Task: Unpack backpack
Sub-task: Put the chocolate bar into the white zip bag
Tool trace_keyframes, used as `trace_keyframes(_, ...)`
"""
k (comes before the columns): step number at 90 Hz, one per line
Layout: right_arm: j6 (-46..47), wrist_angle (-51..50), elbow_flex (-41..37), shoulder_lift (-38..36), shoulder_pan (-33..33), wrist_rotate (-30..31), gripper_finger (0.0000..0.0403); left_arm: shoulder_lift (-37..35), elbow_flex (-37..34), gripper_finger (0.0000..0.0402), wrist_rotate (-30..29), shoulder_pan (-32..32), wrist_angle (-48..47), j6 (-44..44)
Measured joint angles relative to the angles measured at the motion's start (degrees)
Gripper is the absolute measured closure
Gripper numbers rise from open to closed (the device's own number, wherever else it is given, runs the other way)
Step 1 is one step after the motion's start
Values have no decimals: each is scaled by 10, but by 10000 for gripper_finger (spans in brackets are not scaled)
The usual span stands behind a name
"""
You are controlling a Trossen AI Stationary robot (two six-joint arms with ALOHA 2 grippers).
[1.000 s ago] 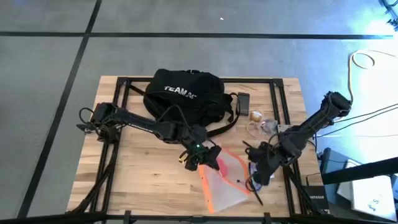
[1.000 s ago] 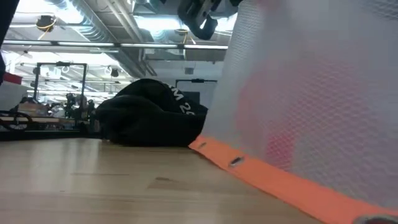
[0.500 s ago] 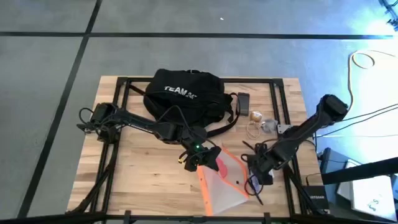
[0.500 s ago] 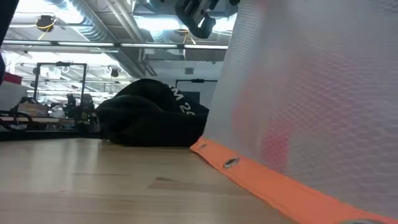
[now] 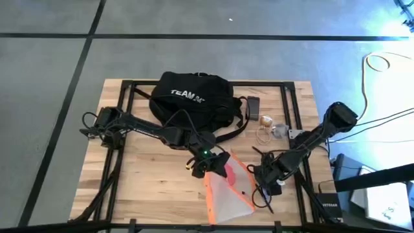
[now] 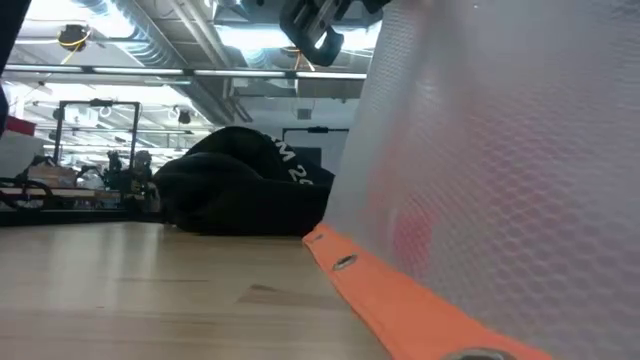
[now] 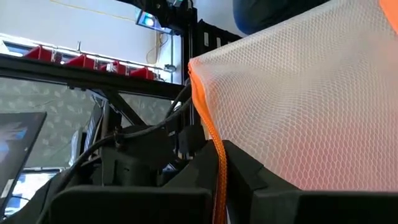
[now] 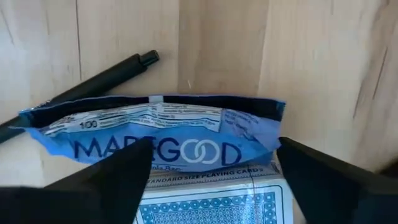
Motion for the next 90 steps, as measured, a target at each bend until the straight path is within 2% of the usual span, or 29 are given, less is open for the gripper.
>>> trace_keyframes(30,-2,1,0,0,0,38,233,0,0,402,0,0,0,-9)
trace_keyframes(80,-3,-6,0,-1,0,36,389,0,0,402,0,0,0,-13)
trace_keyframes(90,-2,-12,1,-1,0,34,400,0,0,402,0,0,0,-13)
